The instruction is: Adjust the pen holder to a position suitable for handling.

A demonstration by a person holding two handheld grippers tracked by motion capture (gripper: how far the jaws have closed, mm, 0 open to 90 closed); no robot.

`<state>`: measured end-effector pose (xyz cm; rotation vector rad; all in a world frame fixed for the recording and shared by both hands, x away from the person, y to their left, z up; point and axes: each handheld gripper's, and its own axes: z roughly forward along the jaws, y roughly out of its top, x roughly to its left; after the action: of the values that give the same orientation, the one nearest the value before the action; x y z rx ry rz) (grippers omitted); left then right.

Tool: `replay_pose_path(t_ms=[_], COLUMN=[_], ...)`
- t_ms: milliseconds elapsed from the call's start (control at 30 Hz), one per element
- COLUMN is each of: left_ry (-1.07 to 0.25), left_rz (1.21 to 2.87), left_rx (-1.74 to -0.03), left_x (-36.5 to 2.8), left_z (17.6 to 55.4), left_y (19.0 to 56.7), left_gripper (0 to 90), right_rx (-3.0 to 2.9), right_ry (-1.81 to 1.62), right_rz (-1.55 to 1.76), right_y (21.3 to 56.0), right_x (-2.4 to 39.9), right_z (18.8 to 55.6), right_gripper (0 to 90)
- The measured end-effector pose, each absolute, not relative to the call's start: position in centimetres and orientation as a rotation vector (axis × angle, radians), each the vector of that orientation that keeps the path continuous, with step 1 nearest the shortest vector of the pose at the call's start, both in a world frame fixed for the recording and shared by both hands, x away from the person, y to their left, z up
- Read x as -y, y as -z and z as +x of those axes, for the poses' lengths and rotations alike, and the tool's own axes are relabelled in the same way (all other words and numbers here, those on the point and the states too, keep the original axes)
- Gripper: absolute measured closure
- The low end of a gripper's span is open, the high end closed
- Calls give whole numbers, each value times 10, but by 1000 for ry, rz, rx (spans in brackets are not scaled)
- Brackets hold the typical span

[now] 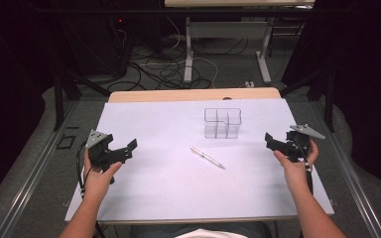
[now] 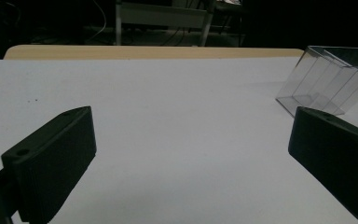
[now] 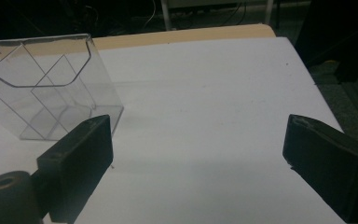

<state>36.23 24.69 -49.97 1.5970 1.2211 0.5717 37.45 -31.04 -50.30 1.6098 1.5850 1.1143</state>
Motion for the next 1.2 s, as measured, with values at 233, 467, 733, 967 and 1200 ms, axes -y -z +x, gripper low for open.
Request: replay_pose_path(t_ms=[233,467,733,967,1200], left_ry=[-554,-556,-569,-578,-585], left_rz=[1595,1616,1600,1569,1581], left_rx=[-1235,-1205,-1220,-1243,-1238], left_x=[-243,-236,-239,-244,-242], left_z=[367,367,363,363,363], left_y=[503,502,503,502,503], left_gripper=[8,8,9,13,17], right_rx=[-1634,-1648,-1663,-1682,-1669], right_ry=[-1126,-1115,-1094,-1092,-1105], right_rz=[1601,1536,1504,1544,1571], right_y=[509,514,505,499,481], right_x=[307,302,290,289,292], right_z=[376,382,386,394,408], right_gripper=[79,98,219,253,258])
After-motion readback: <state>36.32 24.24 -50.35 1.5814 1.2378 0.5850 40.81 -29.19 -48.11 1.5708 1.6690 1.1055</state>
